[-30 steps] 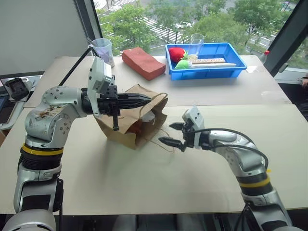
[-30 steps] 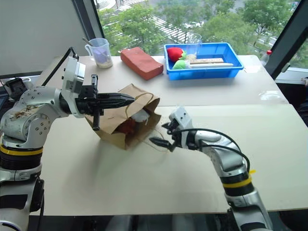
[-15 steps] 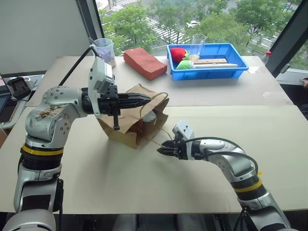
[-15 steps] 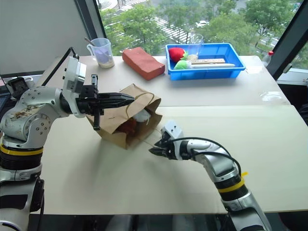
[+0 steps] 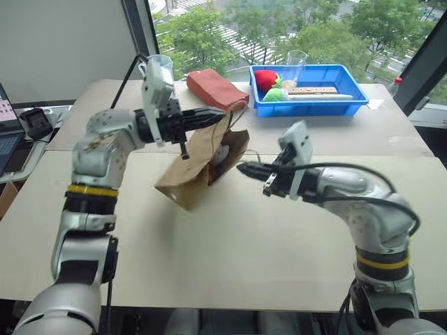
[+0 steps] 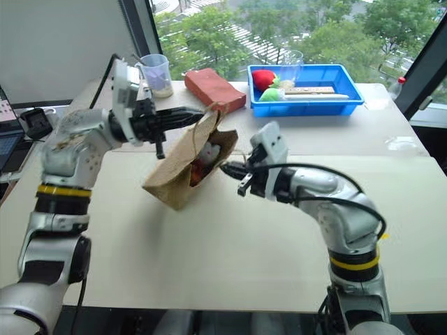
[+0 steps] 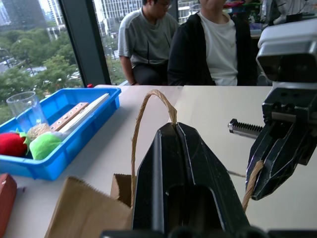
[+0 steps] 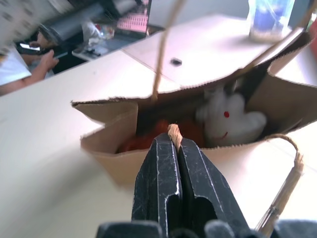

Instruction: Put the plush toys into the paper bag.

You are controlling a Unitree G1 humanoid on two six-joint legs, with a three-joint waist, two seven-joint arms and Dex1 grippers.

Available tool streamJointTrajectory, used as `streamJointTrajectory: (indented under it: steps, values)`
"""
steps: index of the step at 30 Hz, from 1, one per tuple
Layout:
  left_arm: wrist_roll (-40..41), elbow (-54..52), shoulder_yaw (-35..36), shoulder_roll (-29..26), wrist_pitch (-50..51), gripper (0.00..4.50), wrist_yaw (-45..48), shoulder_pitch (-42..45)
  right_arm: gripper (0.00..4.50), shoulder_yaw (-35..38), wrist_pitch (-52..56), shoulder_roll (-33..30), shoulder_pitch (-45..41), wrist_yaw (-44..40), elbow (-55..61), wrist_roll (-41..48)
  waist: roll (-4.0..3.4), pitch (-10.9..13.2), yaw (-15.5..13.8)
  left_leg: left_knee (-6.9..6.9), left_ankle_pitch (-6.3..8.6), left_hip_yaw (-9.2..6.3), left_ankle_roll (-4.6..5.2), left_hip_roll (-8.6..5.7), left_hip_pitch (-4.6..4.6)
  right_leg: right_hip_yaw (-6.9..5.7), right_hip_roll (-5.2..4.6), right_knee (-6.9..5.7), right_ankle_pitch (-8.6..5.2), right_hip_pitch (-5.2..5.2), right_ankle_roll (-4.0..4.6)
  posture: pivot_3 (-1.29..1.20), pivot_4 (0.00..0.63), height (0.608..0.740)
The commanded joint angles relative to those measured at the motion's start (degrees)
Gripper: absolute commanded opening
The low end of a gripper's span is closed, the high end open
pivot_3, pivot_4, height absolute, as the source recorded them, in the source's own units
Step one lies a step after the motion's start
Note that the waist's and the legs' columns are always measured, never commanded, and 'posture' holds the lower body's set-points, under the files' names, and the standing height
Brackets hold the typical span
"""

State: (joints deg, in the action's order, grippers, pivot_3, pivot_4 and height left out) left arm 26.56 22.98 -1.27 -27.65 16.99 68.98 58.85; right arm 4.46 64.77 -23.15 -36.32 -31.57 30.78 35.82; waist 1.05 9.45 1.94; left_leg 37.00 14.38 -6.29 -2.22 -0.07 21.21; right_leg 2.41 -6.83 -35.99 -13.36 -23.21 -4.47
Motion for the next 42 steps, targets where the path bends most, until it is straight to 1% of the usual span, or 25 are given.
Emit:
streamJointTrajectory:
  steps: [1,3,6,9,12,15,19,25,28,32,33,35,36,37,39,40,42]
  values:
    - [-2.17,9.46,0.25,2.05,-5.76,0.00,3.30,6.26,0.03,3.96,4.95,1.42,-3.98,4.54,5.69,5.23,0.00,0.00,0.26,-0.02,0.00,0.00,0.00,0.00,0.02,0.00,0.00,0.00,0.00,-0.01,0.00,0.00,0.150,0.740]
    - [-3.17,13.94,0.30,3.16,-7.77,0.00,5.10,8.69,0.03,4.40,6.94,2.55,-5.29,6.66,6.81,6.93,0.00,0.00,0.51,-0.02,0.01,0.00,0.03,0.00,0.05,-0.01,0.00,-0.01,0.00,-0.02,0.00,0.00,0.150,0.740]
    - [-4.47,18.48,0.19,4.36,-9.87,0.00,7.67,11.03,0.03,3.08,7.74,5.25,-5.81,9.94,6.86,7.64,0.00,0.00,0.89,-0.02,0.06,0.00,0.10,0.00,0.05,-0.01,0.00,-0.02,0.00,-0.04,0.00,0.00,0.150,0.740]
    - [-5.59,20.87,0.34,4.90,-10.90,0.00,9.29,12.07,0.03,0.57,6.24,7.16,-5.20,11.87,5.28,6.07,-0.01,0.00,1.08,-0.03,0.07,0.00,0.12,0.00,0.04,-0.01,0.00,-0.06,0.00,-0.06,0.00,0.00,0.150,0.740]
    - [-6.80,21.47,-0.11,4.73,-10.76,0.00,10.91,11.93,0.03,-3.11,2.21,7.68,-4.90,12.99,1.22,2.09,0.00,0.00,1.41,-0.01,0.07,0.00,0.12,0.00,0.04,0.00,0.00,-0.08,0.00,-0.06,0.00,0.00,0.150,0.740]
    - [-6.80,16.86,-0.67,3.40,-8.24,0.00,13.21,9.11,0.03,-6.45,-1.48,6.71,-4.64,12.10,-1.93,-0.96,-0.01,0.00,1.49,-0.01,0.06,0.00,0.12,0.00,0.05,0.00,0.00,-0.09,0.00,-0.06,-0.01,0.00,0.150,0.740]
    - [-5.43,4.31,-0.80,-0.74,-1.81,0.00,14.06,2.14,0.03,-9.26,-5.16,6.23,-4.32,10.40,-4.56,-3.09,-0.01,0.00,2.24,-0.05,0.07,-0.01,0.13,0.01,0.04,0.00,0.00,-0.12,0.00,-0.12,-0.01,0.00,0.150,0.740]
    - [-2.30,-12.70,3.61,-5.48,6.62,0.00,6.46,-7.10,0.03,-12.46,-11.03,6.18,-4.85,7.37,-9.58,-6.31,-0.02,0.00,2.20,-0.06,0.07,-0.02,0.12,0.02,0.08,0.02,0.00,-0.20,0.00,-0.25,-0.01,0.00,0.150,0.740]
    - [0.89,-21.88,7.83,-8.12,12.36,0.88,1.01,-11.68,0.00,-13.09,-12.55,5.84,-5.29,5.67,-11.18,-7.01,-0.02,0.00,2.12,-0.04,0.07,-0.02,0.12,0.02,0.07,0.03,0.00,-0.19,0.00,-0.24,-0.01,0.00,0.150,0.740]
    - [5.83,-33.22,13.53,-11.43,19.97,2.76,-5.89,-18.05,0.00,-13.35,-13.58,5.33,-5.51,3.72,-12.12,-7.69,-0.02,0.00,2.10,-0.06,0.07,-0.03,0.12,0.02,0.07,0.02,0.00,-0.19,0.00,-0.25,-0.01,0.00,0.150,0.740]
    - [7.61,-36.04,15.40,-12.49,22.33,3.31,-7.49,-20.04,0.00,-13.32,-13.79,5.29,-5.78,3.29,-12.49,-7.85,-0.02,0.00,2.10,-0.06,0.07,-0.03,0.12,0.03,0.07,0.03,0.00,-0.18,0.00,-0.25,-0.01,0.00,0.150,0.740]
    - [10.02,-40.35,18.59,-14.28,25.49,4.19,-10.03,-24.03,0.00,-13.24,-14.16,5.19,-6.29,2.55,-13.19,-8.09,-0.03,0.01,2.09,-0.07,0.07,-0.03,0.12,0.03,0.07,0.02,0.00,-0.17,0.00,-0.25,-0.01,0.00,0.150,0.740]
    - [10.81,-41.71,19.48,-14.90,26.32,4.44,-11.06,-25.48,0.00,-13.18,-14.32,5.13,-6.45,2.22,-13.49,-8.20,-0.03,0.01,2.09,-0.07,0.07,-0.03,0.12,0.03,0.07,0.03,0.00,-0.18,0.00,-0.25,-0.01,0.00,0.150,0.740]
    - [11.22,-43.11,20.50,-15.59,26.76,4.44,-11.66,-27.95,0.00,-13.14,-14.50,5.08,-6.69,1.91,-13.85,-8.34,-0.03,0.01,2.07,-0.07,0.07,-0.02,0.12,0.02,0.07,0.03,0.00,-0.19,0.00,-0.25,-0.01,0.00,0.150,0.740]
    - [11.62,-48.31,22.08,-15.85,26.86,4.44,-12.18,-38.19,0.00,-12.99,-14.95,4.97,-7.66,1.19,-15.22,-8.66,-0.07,-0.01,2.22,-0.07,0.07,-0.02,0.12,0.03,0.06,0.03,0.00,-0.17,0.00,-0.25,0.00,0.00,0.150,0.740]
    - [9.92,-49.39,21.45,-15.64,24.65,4.44,-12.59,-41.83,0.00,-12.99,-15.25,4.91,-8.03,0.84,-15.82,-8.85,-0.06,-0.01,2.13,-0.11,0.07,0.04,0.12,0.03,-0.02,0.08,0.00,-0.15,0.00,-0.23,0.00,0.00,0.150,0.740]
    - [8.19,-49.89,19.65,-13.86,21.43,4.44,-14.58,-45.06,0.00,-13.00,-15.69,4.91,-8.60,0.38,-16.76,-9.11,-0.06,0.00,1.93,-0.13,0.08,0.04,0.13,0.04,-0.03,0.07,-0.01,-0.13,0.00,-0.25,0.00,0.00,0.150,0.740]
